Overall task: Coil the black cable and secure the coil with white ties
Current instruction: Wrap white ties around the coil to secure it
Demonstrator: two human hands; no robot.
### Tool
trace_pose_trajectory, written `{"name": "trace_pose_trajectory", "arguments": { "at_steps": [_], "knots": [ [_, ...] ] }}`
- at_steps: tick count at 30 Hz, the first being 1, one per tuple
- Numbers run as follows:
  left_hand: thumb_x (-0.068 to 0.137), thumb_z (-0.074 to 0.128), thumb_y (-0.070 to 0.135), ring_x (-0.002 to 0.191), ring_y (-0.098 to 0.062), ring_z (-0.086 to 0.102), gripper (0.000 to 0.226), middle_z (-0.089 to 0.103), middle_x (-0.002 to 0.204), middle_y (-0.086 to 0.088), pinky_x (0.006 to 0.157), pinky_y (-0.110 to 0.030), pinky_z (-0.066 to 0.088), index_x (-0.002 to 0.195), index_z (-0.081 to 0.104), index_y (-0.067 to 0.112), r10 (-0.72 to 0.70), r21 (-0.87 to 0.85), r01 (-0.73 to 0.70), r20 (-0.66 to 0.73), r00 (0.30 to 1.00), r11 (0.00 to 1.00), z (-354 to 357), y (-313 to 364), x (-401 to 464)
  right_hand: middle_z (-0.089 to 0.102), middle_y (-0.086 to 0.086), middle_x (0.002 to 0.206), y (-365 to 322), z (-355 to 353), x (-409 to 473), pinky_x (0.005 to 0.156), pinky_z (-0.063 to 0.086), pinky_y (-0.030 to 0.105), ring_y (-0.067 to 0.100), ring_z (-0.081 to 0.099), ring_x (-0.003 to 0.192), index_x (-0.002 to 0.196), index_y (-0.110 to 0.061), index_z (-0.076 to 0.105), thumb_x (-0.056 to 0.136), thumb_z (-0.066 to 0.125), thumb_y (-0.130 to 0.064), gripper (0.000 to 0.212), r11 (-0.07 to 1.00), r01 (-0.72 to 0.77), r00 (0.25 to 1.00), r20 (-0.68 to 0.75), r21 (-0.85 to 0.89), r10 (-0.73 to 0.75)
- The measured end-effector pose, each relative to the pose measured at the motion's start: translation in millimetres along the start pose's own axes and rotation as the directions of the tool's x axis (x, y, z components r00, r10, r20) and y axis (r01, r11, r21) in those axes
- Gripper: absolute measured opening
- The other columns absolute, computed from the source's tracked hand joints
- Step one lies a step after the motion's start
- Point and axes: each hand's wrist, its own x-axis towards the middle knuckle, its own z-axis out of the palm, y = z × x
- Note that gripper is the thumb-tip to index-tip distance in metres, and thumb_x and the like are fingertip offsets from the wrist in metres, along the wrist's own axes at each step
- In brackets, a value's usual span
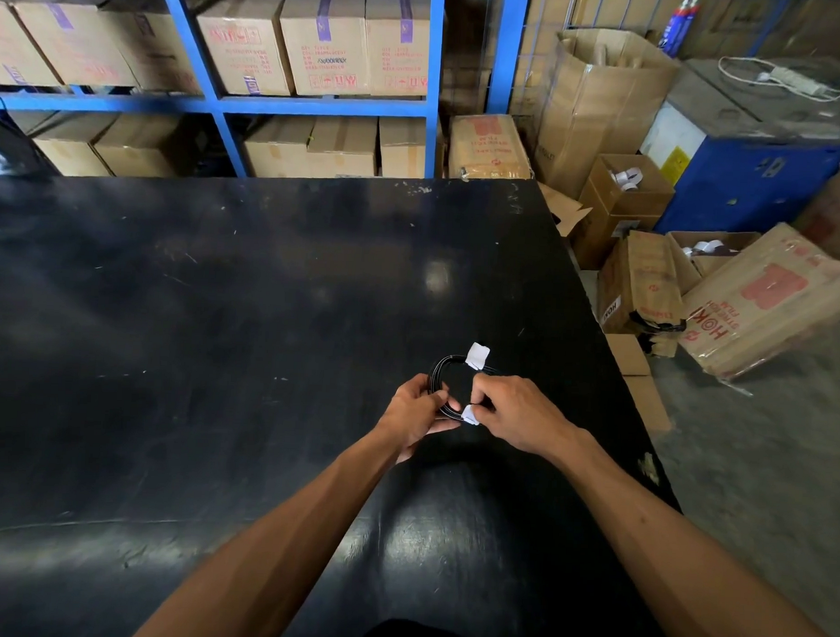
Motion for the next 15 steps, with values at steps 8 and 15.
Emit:
{"name": "trace_pose_trajectory", "arguments": {
  "at_steps": [8, 15],
  "knots": [
    [0.1, 0.049, 0.003, 0.094, -0.031, 0.074, 0.012, 0.071, 0.097, -0.019, 0.082, -0.041, 0.062, 0.107, 0.058, 0.002, 0.042, -0.026, -0.041, 0.017, 0.999, 0.999, -6, 10, -3, 0.066, -0.001, 0.111, -6, 5, 8, 0.079, 0.055, 0.043, 0.02, 0.065, 0.093, 0.116, -0.024, 0.043, 0.102, 0.053, -0.018, 0.019, 0.998, 0.032, 0.997, 0.062, 0.049, -0.035],
    [0.099, 0.047, -0.002, 0.083, -0.029, 0.075, 0.014, 0.071, 0.085, -0.016, 0.076, -0.041, 0.063, 0.103, 0.06, 0.002, 0.03, -0.027, -0.031, -0.02, 0.999, 0.999, -12, 10, -1, 0.073, -0.002, 0.115, -4, 12, 12, 0.088, 0.058, 0.032, 0.013, 0.07, 0.101, 0.137, -0.025, 0.052, 0.091, 0.074, -0.021, 0.051, 0.964, -0.058, 0.99, 0.137, 0.259, 0.023]
  ]
}}
